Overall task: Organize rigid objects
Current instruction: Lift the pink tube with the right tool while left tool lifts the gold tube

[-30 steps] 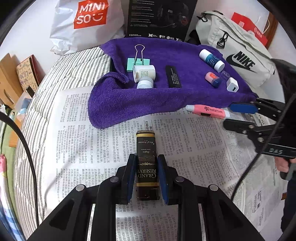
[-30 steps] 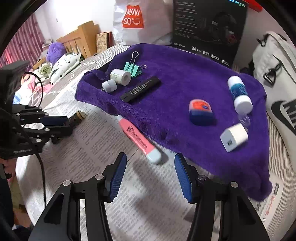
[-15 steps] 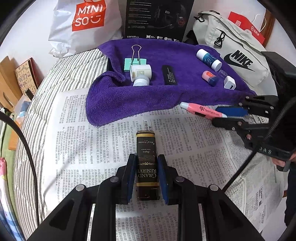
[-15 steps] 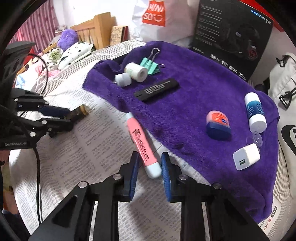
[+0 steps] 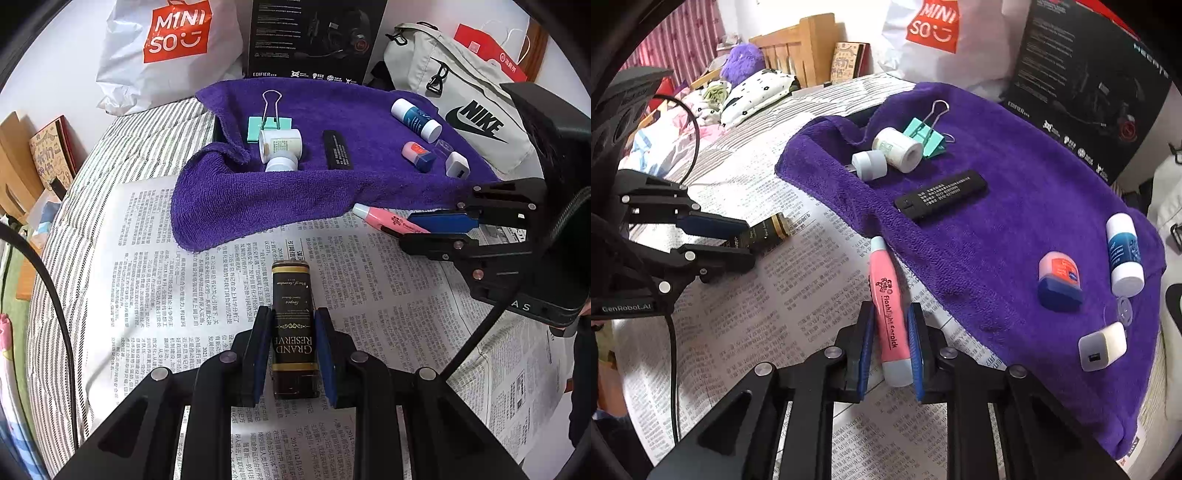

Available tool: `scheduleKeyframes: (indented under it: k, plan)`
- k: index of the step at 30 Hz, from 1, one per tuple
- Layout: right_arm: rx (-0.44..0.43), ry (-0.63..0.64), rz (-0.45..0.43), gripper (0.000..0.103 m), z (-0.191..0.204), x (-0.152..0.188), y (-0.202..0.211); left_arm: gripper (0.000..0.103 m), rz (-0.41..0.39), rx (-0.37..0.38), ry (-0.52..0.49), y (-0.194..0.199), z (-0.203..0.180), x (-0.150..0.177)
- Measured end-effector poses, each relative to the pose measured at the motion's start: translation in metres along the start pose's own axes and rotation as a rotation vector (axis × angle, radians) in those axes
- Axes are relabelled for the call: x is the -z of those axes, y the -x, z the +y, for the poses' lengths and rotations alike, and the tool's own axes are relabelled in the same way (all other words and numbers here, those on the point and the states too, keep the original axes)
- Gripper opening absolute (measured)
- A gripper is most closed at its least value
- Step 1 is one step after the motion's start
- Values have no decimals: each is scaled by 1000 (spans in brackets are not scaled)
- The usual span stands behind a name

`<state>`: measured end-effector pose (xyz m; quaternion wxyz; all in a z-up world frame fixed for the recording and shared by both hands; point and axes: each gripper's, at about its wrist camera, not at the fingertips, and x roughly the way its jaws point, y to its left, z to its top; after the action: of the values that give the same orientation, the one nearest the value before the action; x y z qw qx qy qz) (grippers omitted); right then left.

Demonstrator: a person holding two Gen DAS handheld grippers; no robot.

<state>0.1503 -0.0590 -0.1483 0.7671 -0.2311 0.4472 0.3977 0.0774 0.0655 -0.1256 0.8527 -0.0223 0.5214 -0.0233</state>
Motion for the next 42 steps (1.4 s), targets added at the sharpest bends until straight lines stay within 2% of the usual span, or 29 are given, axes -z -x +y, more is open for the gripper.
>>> scheduleKeyframes:
  k: [3,11,15,18,20,22,25,26,28,30,32,36,42]
  plan:
    - [13,-49,16,16,-7,10,8,23,1,15,23,1,4,0]
    - [114,-217,43,16,-32,69,50,23,20,-37,-19,0,-5,2]
    - [108,-243,50,16,-34,84,49,24,40,-59,-34,-3,-10,-1]
    - [104,-251,45,17,-33,83,47,34,53,-46,-38,-4,-14,-3]
    - [110,-244,39,17,-32,80,45,45,64,-37,-49,-6,-18,-5]
    - [115,-236,35,17,-30,78,43,46,65,-55,-65,-8,-24,-5]
    - [118,-239,28,17,-29,78,43,44,55,-45,-43,-8,-22,-5]
    - [120,-238,27,17,-29,78,43,34,46,-52,-34,-7,-20,-5]
    - [118,-244,27,16,-29,78,43,22,32,-63,-2,-6,-12,-4]
    - [110,-251,32,16,-30,80,45,22,27,-16,22,-3,-3,-2]
    - [107,-259,30,16,-30,81,46,22,30,0,22,-2,0,0]
    - [112,-253,29,17,-28,80,45,23,40,-48,-30,-4,-9,0]
    - [124,-236,26,18,-26,76,41,23,52,-71,-38,-4,-12,2]
